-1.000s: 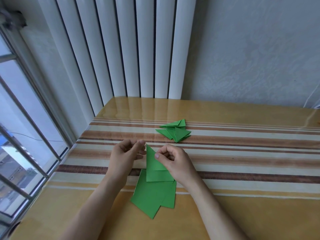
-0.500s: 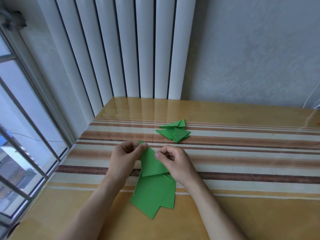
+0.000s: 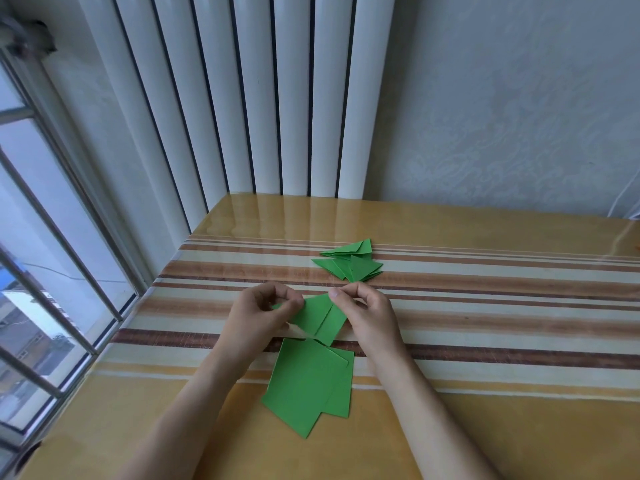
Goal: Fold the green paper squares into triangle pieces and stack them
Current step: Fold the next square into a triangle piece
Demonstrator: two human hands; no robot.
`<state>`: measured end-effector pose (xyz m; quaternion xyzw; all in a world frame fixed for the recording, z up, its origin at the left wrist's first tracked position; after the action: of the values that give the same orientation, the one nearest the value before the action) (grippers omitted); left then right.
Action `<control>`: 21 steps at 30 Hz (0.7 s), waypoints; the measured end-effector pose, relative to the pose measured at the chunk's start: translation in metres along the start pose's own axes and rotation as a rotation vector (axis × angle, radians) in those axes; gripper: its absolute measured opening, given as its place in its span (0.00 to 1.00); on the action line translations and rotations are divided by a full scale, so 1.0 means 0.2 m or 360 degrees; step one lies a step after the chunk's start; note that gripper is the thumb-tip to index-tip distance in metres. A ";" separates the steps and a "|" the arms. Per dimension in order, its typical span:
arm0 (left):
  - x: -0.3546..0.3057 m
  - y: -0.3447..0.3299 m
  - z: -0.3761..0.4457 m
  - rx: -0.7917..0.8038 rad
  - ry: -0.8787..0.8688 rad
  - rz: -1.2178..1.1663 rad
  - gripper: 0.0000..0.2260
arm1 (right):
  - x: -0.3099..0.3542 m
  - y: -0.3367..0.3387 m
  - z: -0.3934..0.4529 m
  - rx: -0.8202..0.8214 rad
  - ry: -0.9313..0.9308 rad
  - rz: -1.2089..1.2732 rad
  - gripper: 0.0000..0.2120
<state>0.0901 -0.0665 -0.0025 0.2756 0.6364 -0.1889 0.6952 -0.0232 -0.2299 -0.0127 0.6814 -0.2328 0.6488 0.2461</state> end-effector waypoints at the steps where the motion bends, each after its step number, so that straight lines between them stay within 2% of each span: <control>1: -0.01 -0.03 0.00 0.0103 -0.0040 0.0053 0.03 | 0.00 -0.01 -0.01 0.0017 -0.0025 0.0044 0.08; 3: -0.02 -0.09 -0.01 0.0293 -0.0113 0.0193 0.05 | 0.01 -0.02 -0.02 0.0052 -0.0041 0.0122 0.08; 5: -0.02 -0.12 -0.02 0.0335 -0.0151 0.0237 0.05 | 0.02 -0.03 -0.02 0.0106 -0.0024 0.0130 0.07; 7: -0.04 -0.11 -0.02 0.0253 -0.0183 0.0182 0.06 | 0.02 -0.07 -0.02 0.0222 0.0003 0.0081 0.06; 11: -0.04 -0.06 -0.02 0.0125 -0.0136 0.0008 0.09 | 0.00 -0.13 -0.02 0.0364 0.0032 -0.0017 0.12; 16: -0.07 -0.06 -0.03 0.0068 -0.0146 -0.0050 0.07 | -0.02 -0.16 -0.03 0.0477 0.0069 -0.0316 0.08; 21: -0.01 0.01 0.00 -0.0096 -0.0040 -0.0142 0.07 | -0.02 -0.15 -0.02 0.0395 0.0029 -0.0131 0.14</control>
<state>0.0912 -0.0652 0.0002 0.2236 0.6447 -0.2039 0.7020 -0.0072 -0.2055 -0.0168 0.7096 -0.1204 0.6681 0.1884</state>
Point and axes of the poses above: each hand's wrist, its own z-axis towards the middle knuckle, its own y-axis out of the back of the hand, x = y × z, the point moved 9 cm from there along z, towards the middle knuckle, and after that the axes turned 3 degrees about -y, right-handed, at the moved point
